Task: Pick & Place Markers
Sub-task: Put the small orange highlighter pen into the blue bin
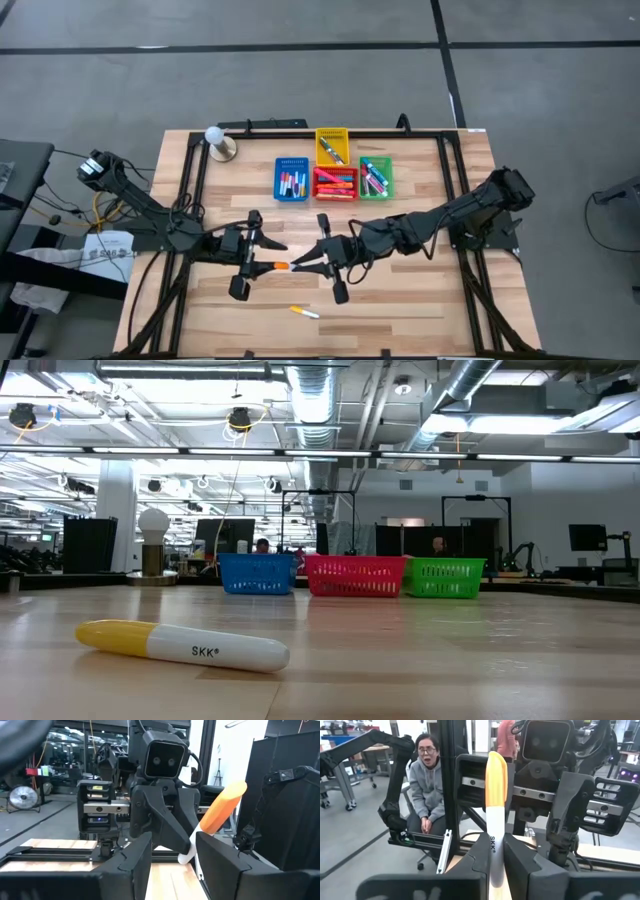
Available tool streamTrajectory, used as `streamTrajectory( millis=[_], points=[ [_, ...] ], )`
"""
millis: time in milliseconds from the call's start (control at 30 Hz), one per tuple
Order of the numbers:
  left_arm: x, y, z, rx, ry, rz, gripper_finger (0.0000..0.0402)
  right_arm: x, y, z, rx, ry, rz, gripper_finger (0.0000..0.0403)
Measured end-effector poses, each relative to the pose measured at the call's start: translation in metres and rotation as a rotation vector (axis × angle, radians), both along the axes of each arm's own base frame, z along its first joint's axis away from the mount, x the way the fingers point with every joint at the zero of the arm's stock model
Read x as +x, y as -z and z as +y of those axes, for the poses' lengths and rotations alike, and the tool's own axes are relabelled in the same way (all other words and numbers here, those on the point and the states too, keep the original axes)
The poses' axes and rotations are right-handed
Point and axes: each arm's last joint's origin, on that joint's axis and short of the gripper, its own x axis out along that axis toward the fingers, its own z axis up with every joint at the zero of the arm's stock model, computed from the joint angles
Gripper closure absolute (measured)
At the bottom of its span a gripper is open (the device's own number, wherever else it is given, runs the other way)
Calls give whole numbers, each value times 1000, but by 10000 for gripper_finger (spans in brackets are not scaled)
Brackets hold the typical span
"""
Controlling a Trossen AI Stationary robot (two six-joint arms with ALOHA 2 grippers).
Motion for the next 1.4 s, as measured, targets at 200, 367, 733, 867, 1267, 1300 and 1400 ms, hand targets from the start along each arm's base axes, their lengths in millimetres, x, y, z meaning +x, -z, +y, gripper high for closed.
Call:
streamTrajectory(
  millis=[200,367,733,867,1267,1300,1400],
  points=[
    [-1,0,-1,1,10,1,254,0,0,0,-16,-20,-4,377],
    [-1,0,-1,1,10,2,243,-1,0,2,-54,-45,-15,371],
    [-11,1,-15,-20,80,13,204,-2,-2,5,-55,-51,-24,369],
    [-12,0,-16,-27,81,5,204,-2,-1,2,-48,-47,-15,377],
    [12,10,-14,-32,66,-29,208,0,2,-4,-41,-35,22,373],
    [12,10,-13,-32,61,-28,209,0,3,-4,-44,-33,30,376],
    [14,9,-11,-37,51,-37,211,0,3,-5,-44,-32,31,381]
  ],
)
